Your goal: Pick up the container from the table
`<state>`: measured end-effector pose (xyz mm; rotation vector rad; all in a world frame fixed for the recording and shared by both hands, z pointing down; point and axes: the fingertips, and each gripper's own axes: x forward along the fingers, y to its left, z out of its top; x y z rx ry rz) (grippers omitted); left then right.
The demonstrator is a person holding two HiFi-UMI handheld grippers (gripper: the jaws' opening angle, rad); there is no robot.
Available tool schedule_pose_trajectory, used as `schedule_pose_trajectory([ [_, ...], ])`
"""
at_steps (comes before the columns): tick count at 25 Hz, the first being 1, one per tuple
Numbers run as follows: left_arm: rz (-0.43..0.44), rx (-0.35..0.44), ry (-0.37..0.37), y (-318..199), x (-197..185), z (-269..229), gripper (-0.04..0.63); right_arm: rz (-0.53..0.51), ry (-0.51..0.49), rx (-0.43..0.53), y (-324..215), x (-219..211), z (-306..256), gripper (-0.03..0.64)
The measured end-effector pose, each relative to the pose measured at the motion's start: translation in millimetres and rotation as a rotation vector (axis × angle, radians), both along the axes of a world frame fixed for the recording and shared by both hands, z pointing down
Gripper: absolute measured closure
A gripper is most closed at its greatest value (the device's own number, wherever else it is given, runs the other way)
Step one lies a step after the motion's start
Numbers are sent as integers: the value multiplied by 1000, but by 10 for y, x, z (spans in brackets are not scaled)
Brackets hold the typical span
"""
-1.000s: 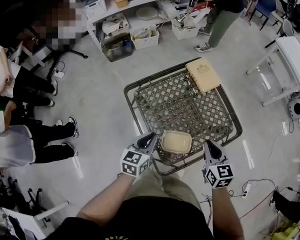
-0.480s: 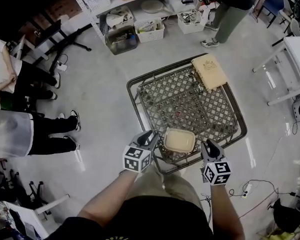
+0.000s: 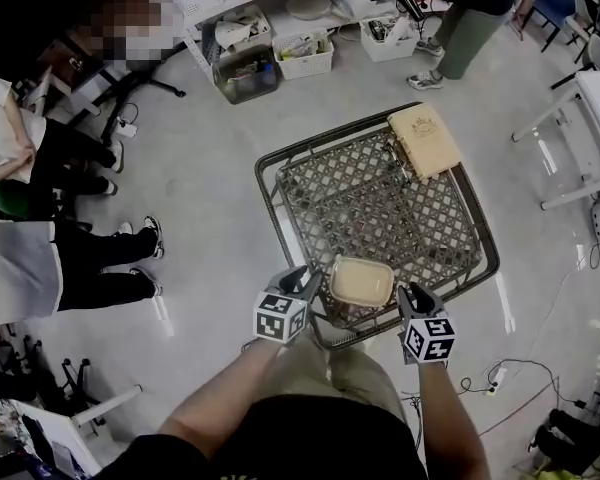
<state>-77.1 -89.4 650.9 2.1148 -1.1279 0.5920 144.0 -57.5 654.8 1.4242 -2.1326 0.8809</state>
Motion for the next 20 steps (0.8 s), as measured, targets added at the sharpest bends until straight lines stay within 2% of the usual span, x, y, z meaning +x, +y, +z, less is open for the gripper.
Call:
schedule_pose_trajectory([
  [20, 22, -117, -1, 109, 169, 400, 474, -11, -20, -164, 168, 20, 793, 514],
])
